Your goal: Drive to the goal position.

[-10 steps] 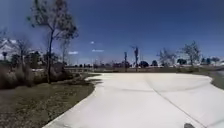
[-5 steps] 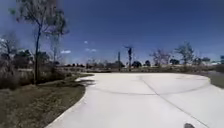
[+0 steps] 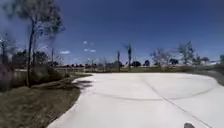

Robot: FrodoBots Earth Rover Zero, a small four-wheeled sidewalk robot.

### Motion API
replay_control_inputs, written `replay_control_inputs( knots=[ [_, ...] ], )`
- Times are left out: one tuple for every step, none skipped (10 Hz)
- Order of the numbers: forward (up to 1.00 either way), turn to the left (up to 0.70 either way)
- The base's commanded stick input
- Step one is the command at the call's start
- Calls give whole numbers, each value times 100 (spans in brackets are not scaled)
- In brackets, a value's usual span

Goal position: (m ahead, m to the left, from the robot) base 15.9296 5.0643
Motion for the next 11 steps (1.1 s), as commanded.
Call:
replay_control_inputs(
  knots=[
    [70, 0],
    [70, 0],
    [70, 0],
    [70, 0],
    [70, 0],
    [70, 0],
    [70, 0],
    [70, 0],
    [70, 0],
    [70, 0],
    [70, 0]
  ],
)
